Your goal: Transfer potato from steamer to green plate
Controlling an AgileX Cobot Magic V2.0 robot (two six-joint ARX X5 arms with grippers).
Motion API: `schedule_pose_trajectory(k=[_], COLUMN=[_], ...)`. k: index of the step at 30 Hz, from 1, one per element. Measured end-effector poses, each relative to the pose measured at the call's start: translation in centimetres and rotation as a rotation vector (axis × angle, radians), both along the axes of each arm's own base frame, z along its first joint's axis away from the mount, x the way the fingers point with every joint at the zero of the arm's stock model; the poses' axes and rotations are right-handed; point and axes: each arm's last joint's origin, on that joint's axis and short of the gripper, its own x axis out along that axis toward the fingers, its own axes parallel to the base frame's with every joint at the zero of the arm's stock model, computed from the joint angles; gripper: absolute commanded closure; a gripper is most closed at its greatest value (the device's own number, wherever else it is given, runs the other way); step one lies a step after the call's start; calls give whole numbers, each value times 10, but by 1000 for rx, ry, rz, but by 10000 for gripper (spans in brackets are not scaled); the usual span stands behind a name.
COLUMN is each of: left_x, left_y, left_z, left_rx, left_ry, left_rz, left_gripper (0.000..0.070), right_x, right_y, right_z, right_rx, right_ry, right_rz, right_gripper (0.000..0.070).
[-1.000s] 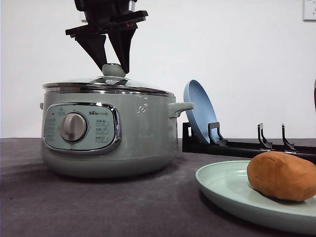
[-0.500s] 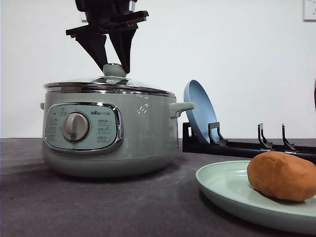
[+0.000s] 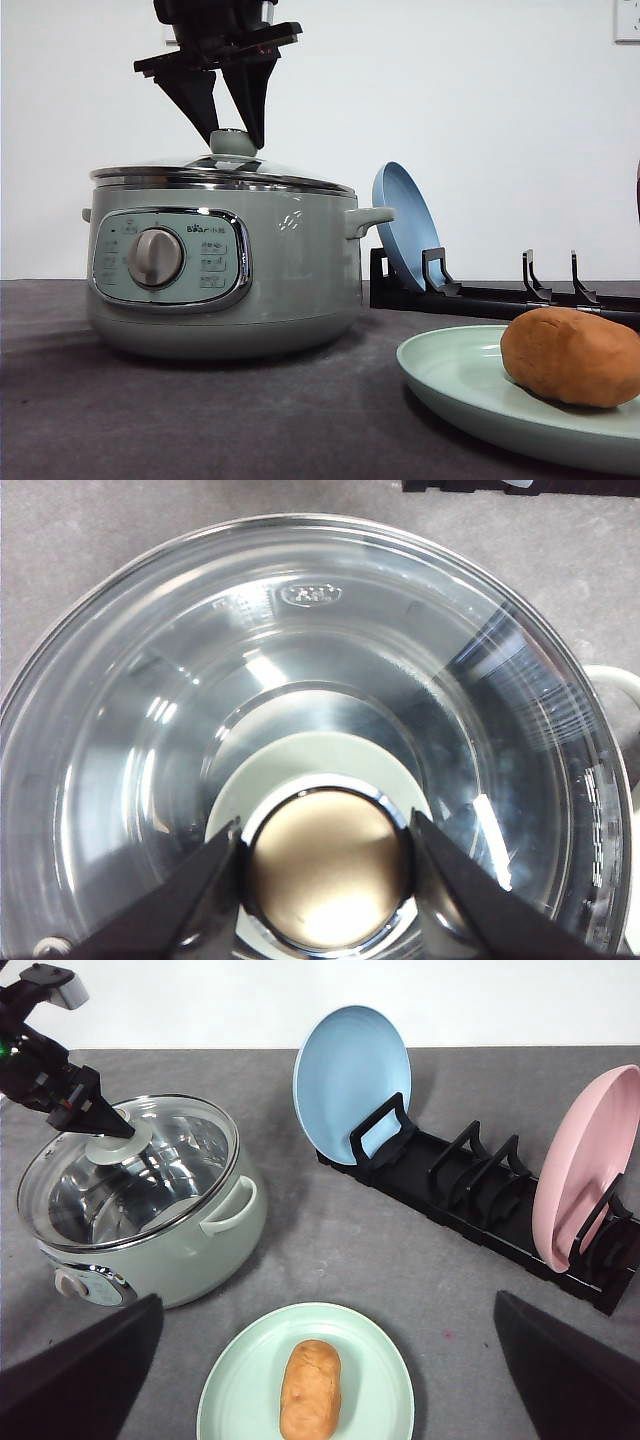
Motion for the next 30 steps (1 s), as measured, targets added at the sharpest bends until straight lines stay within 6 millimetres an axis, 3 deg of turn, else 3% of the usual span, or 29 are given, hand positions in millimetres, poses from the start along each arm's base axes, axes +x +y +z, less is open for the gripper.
schedule_pose_trajectory(k=[30], left_x=[-3], left_y=[0], left_z=[5], left_rx=[2], left_ry=[-27], left_rz=[6], left_gripper=[700], right_x=[0], right_y=[0], right_z=[0], right_rx=[-1], right_ry=[-1], right_rz=[-3], right_gripper=[27])
